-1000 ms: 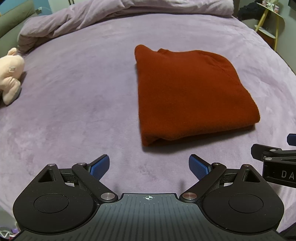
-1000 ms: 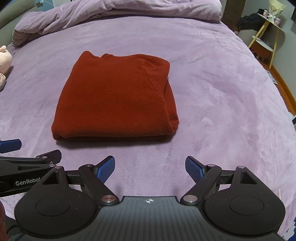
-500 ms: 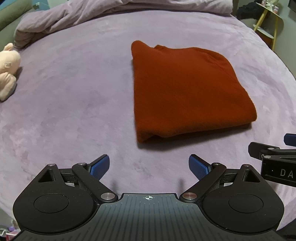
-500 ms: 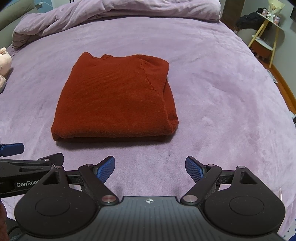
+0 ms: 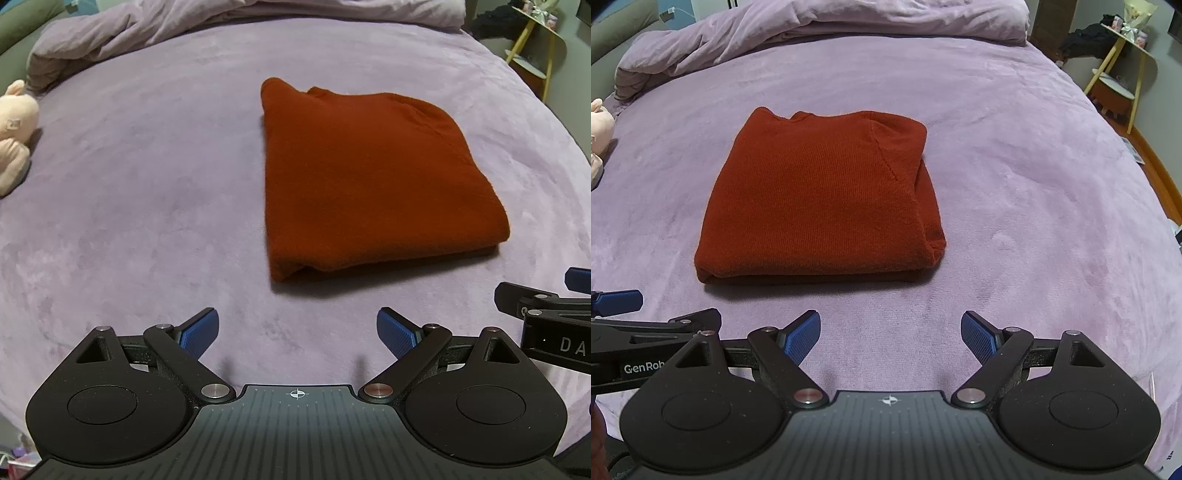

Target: Fold small clothes

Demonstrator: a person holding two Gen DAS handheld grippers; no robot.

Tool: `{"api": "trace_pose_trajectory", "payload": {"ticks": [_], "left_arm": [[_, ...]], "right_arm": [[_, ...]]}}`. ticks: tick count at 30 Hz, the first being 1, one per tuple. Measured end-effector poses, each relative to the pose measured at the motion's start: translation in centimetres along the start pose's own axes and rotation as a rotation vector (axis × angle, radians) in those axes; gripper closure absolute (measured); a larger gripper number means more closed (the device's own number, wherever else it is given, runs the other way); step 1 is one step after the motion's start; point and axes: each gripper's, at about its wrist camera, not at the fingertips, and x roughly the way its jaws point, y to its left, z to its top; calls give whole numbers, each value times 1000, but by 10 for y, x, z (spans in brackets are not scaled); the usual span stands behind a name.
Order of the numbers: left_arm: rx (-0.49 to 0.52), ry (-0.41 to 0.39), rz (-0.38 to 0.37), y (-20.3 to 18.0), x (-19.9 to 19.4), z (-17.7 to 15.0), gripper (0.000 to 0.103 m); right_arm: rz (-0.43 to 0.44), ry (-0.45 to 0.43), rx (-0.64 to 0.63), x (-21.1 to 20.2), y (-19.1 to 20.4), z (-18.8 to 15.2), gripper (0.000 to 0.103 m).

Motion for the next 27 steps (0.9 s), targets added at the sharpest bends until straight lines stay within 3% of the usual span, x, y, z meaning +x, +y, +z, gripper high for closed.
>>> {"api": "trace_pose_trajectory", "payload": {"ticks": [27], "left_arm": [[-1, 11, -20, -5, -1, 0, 7]], "right_arm": [[-11, -17, 0, -4, 2, -2, 19]]}}
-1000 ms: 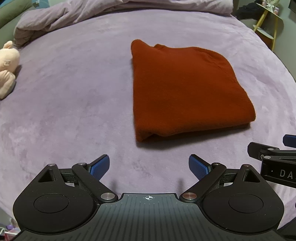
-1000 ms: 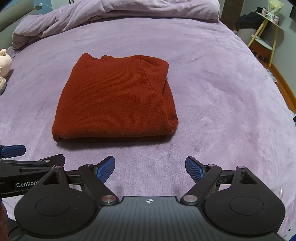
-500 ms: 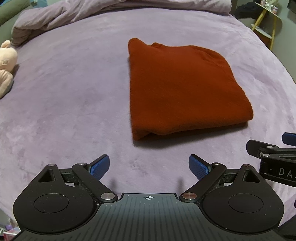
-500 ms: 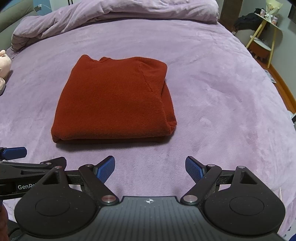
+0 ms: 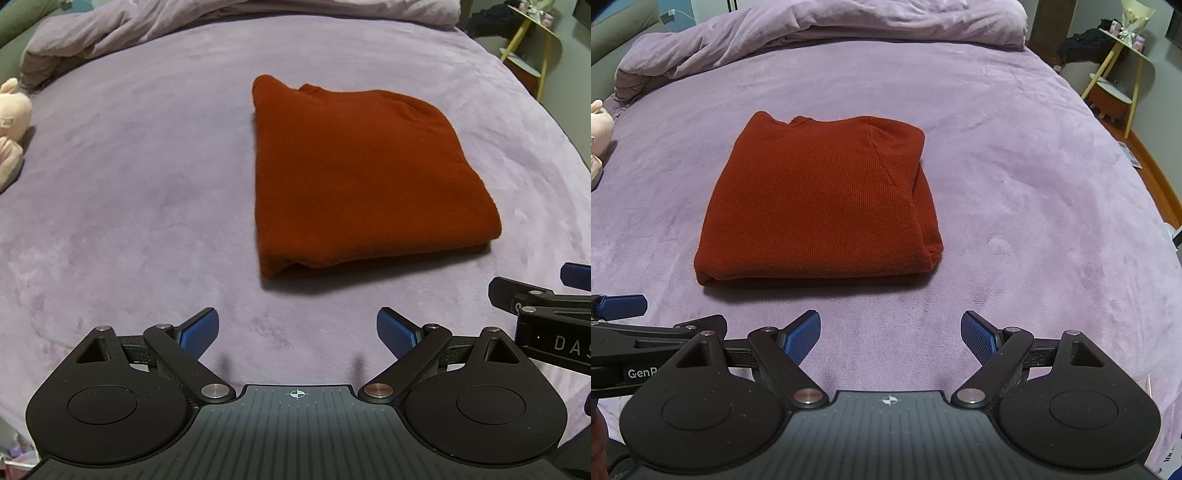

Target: Fold small clothes

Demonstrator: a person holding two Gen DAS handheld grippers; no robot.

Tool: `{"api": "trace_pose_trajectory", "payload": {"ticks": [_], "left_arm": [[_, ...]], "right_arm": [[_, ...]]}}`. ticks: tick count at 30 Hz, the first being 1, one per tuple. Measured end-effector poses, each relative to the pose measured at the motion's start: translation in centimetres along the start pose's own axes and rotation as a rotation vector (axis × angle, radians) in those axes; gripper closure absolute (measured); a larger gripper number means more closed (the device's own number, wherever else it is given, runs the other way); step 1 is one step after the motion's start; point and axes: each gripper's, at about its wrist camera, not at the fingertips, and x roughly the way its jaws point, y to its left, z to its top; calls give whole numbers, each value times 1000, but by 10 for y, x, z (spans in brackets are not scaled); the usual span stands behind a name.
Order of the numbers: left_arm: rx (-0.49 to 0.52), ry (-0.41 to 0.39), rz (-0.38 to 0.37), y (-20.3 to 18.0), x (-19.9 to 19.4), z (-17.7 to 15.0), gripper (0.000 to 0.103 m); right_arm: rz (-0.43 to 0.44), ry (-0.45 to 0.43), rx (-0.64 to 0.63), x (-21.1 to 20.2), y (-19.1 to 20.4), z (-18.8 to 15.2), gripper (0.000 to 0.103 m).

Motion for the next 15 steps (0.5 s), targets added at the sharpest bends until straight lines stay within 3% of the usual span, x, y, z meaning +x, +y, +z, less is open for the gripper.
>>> {"api": "trace_pose_trajectory", "payload": {"ticks": [15], "left_arm": [[-13, -29, -33, 1, -3, 0, 7]], "right_arm": [[-3, -3, -7, -2, 1, 0, 19]]}}
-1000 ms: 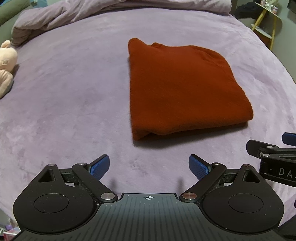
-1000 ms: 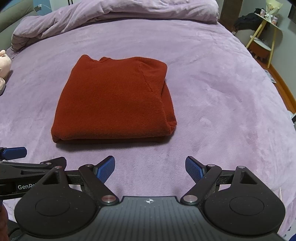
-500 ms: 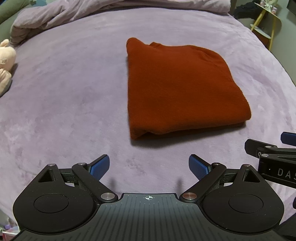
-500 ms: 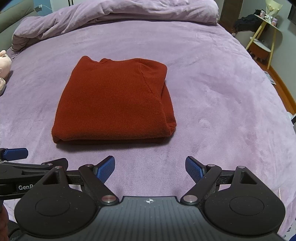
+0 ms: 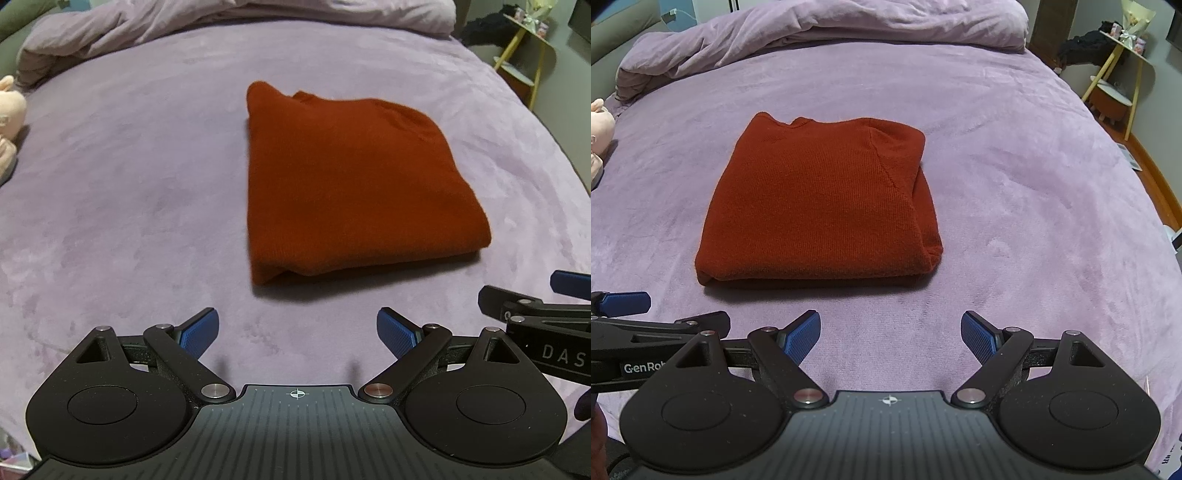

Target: Fold small clothes

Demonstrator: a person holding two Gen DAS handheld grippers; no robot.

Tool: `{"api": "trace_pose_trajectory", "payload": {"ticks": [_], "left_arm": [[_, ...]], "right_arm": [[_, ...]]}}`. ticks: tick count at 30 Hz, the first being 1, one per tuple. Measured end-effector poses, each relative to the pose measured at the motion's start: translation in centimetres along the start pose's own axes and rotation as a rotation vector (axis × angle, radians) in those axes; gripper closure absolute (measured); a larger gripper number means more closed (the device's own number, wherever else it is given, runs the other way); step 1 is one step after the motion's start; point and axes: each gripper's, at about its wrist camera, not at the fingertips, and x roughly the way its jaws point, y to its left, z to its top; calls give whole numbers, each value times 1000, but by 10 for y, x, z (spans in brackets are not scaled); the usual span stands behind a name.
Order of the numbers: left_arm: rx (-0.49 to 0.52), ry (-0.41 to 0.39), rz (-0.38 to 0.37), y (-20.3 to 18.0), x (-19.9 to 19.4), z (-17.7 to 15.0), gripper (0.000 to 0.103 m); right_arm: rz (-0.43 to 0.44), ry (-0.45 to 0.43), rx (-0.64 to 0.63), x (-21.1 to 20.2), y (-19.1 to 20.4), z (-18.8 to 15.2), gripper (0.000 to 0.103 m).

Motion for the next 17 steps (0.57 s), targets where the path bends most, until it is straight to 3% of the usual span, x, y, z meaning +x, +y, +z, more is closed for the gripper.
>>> {"api": "trace_pose_trajectory", "payload": {"ticks": [9, 17], "left_arm": [[76, -10, 89, -7, -1, -3, 7], [82, -22, 99, -9, -4, -1, 7]], "right_arm": [[-4, -1, 1, 0, 0, 1, 19], [-7, -2, -2, -1, 0, 2, 19]]}}
